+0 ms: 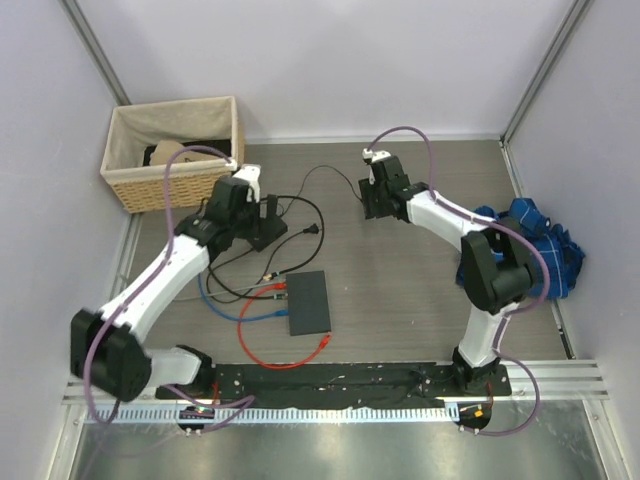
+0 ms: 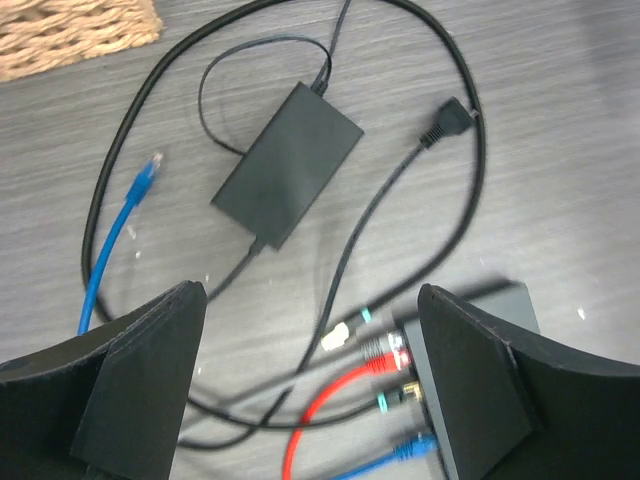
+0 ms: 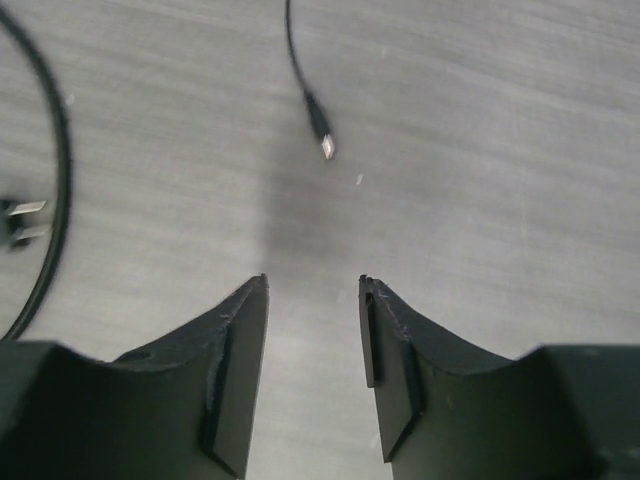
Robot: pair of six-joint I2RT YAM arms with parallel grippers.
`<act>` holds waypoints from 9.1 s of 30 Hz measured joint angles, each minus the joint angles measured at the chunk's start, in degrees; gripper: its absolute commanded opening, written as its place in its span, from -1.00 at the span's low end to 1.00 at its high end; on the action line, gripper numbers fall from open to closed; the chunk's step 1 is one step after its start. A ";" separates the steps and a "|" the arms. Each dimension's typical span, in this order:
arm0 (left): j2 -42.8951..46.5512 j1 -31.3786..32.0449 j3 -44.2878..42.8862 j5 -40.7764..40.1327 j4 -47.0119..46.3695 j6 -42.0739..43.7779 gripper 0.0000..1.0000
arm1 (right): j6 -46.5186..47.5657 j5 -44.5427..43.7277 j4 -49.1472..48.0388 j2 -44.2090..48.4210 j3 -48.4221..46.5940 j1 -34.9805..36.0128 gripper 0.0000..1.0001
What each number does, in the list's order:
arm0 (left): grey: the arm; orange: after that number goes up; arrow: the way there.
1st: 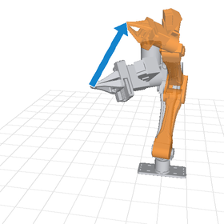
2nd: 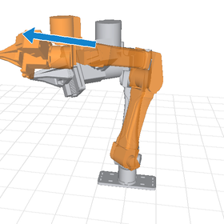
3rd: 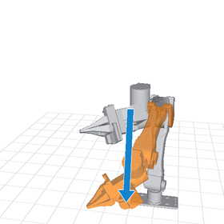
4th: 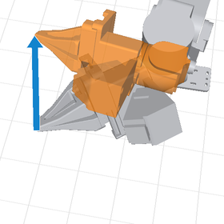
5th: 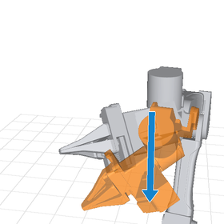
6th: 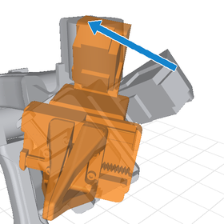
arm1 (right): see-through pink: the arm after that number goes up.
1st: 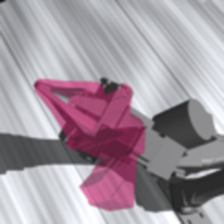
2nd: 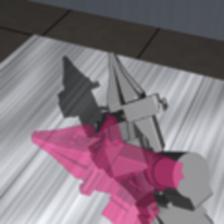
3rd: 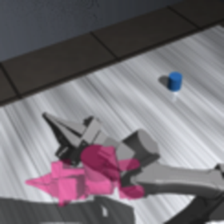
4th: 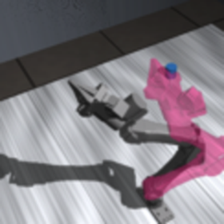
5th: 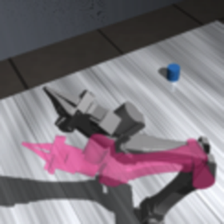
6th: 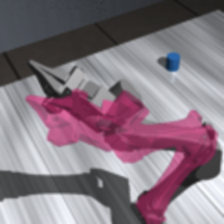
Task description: Insert the plug into the switch port
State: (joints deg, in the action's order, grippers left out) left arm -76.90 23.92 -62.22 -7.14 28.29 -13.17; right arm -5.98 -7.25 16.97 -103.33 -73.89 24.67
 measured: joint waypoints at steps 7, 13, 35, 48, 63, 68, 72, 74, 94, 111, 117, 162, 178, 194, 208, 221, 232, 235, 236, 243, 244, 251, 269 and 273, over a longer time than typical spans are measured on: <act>16.17 0.00 12.28 0.68 -2.16 0.07 0.84 | 6.56 2.84 0.87 -12.70 -12.13 -1.88 -0.09; 23.34 0.00 19.63 -3.06 -2.84 0.22 0.84 | 9.73 5.33 1.36 -19.56 -17.66 -2.43 -0.20; 23.30 0.00 19.63 -10.51 -4.46 0.52 0.82 | 10.32 2.05 1.07 -22.18 -19.17 -3.10 -0.98; 24.63 0.00 19.61 -10.82 -4.24 -0.15 0.82 | -5.77 -6.54 9.53 17.40 -7.74 -29.97 -0.98; 24.96 0.00 19.61 -5.66 -4.35 -1.70 0.80 | -19.08 7.56 13.88 39.91 8.85 -36.26 -0.98; 24.72 0.70 19.61 -0.11 -4.66 -3.26 0.79 | -24.15 11.50 14.47 39.91 20.24 -20.57 -0.98; 24.00 3.52 19.61 2.95 -4.79 -5.51 0.79 | -31.21 12.57 9.42 39.93 30.47 -10.27 -0.98; 23.93 5.81 19.61 3.76 -4.90 -6.97 0.78 | -35.52 13.03 6.16 39.78 35.69 -7.13 -0.98; 13.40 29.44 22.51 -3.26 -20.50 -18.29 0.57 | -65.33 6.49 -18.82 33.31 45.05 13.31 -0.98; -0.35 37.86 20.33 -8.74 -30.88 -19.89 0.11 | -73.11 1.64 -20.39 37.77 45.09 18.91 -0.98; -1.53 38.36 20.22 -11.85 -33.48 -20.50 0.04 | -74.27 0.87 -20.37 39.32 45.57 19.69 -0.98; 16.90 34.64 25.16 12.35 -23.93 4.90 -1.00 | 4.87 23.54 1.14 48.74 28.68 21.14 0.19; 17.99 34.64 20.13 18.86 -20.35 11.67 -1.00 | 19.21 38.32 8.79 39.69 20.87 20.76 0.05; 20.02 34.64 20.13 20.46 -20.26 12.20 -1.00 | 21.49 46.53 8.87 38.03 20.74 16.96 -0.34; 18.49 34.60 20.13 20.35 -19.78 12.17 -1.00 | 22.38 51.89 9.35 35.08 20.33 15.96 -0.48; 18.10 34.60 20.13 20.37 -19.89 12.20 -1.00 | 23.10 55.23 9.46 33.42 20.06 15.45 -0.98; 18.05 34.67 21.03 17.07 -20.17 11.13 -0.57 | 24.11 56.30 8.57 31.10 19.93 14.62 -0.98; 17.97 34.67 21.57 13.18 -20.57 9.49 0.03 | 23.85 55.49 8.31 29.99 19.89 14.58 -0.98; 17.97 34.58 21.70 11.54 -20.79 9.09 0.27 | 23.78 54.84 8.52 29.75 19.89 14.56 -0.98; 19.78 34.05 22.14 -3.74 -19.71 2.25 0.85 | 17.99 45.79 3.96 29.29 23.30 13.38 -0.98; 20.31 34.05 22.14 -6.69 -18.64 -0.04 0.93 | 16.70 44.37 2.56 29.11 24.52 13.03 -0.98; 18.38 33.35 22.23 -19.54 -10.40 -16.94 0.99 | 7.96 39.23 -7.87 23.98 31.74 12.46 -0.98; -0.31 29.97 20.39 -20.41 -5.22 -31.39 0.99 | -6.12 35.76 -25.73 15.19 38.88 18.88 -0.98; -0.63 29.73 19.89 -20.79 -5.07 -31.19 0.99 | -9.42 36.06 -30.12 14.80 39.01 23.12 -0.98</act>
State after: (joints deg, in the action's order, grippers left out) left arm -77.54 53.65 -42.33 -27.92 23.22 -44.36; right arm -15.40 28.82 -13.15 -88.53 -34.87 47.79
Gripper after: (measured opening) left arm 0.996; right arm 0.047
